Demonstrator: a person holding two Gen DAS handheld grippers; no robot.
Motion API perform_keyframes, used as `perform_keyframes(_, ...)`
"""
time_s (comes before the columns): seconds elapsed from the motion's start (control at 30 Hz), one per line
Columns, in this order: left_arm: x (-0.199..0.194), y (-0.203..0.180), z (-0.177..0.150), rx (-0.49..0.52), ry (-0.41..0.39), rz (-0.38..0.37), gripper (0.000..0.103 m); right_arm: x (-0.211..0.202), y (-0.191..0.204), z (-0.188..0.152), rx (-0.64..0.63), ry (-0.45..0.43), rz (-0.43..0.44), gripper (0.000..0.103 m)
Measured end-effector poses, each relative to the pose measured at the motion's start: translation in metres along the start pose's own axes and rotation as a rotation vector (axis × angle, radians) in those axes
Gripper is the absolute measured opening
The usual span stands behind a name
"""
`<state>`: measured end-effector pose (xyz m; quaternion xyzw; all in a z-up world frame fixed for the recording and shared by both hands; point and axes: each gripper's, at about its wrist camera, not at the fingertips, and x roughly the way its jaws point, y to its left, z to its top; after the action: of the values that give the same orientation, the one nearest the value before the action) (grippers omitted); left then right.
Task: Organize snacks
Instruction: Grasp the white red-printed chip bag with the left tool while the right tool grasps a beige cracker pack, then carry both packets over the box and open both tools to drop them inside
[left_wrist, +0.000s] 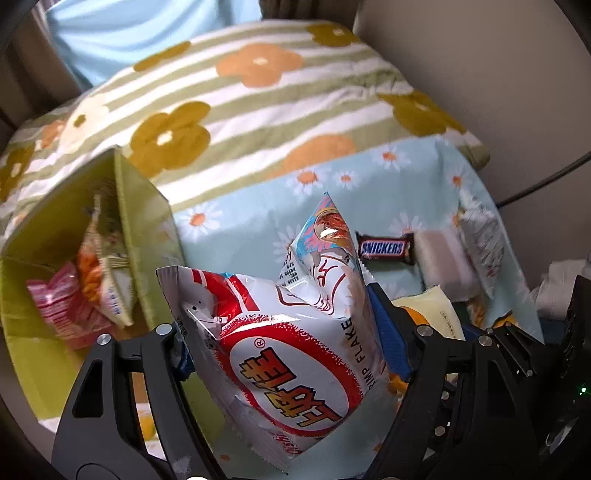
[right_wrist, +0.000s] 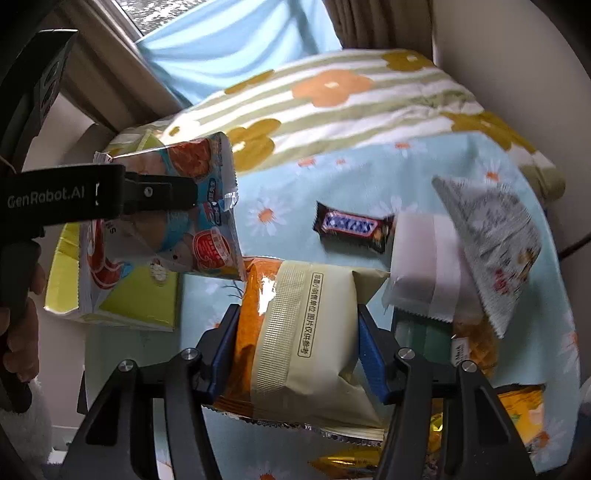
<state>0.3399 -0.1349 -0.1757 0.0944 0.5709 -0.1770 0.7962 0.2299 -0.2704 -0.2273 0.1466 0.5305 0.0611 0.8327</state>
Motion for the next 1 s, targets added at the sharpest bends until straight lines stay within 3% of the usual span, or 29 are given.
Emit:
perform_keyframes(0.3, -0.081, 0.016, -0.004, -0.122, -0.172, 0.017, 0.074, -0.055, 0.02, 0.017, -0.137, -0.111, 0.042, 0.055)
perform_keyframes(0.5, -0.133, 0.054, -0.018, -0.249, -0.272, 0.047, 0.074, -0.082, 0.049, 0.037, -0.24, -0.164, 0.098, 0.055)
perform_keyframes(0.73, -0.168, 0.132, -0.048, -0.385, -0.334, 0.089, 0.074, -0.087, 0.107, 0.051, -0.34, -0.2, 0.148, 0.055)
perform_keyframes(1.0, -0.169, 0.241, -0.091, -0.481, -0.326, 0.123, 0.074, -0.047, 0.187, 0.053, -0.364, -0.167, 0.202, 0.055)
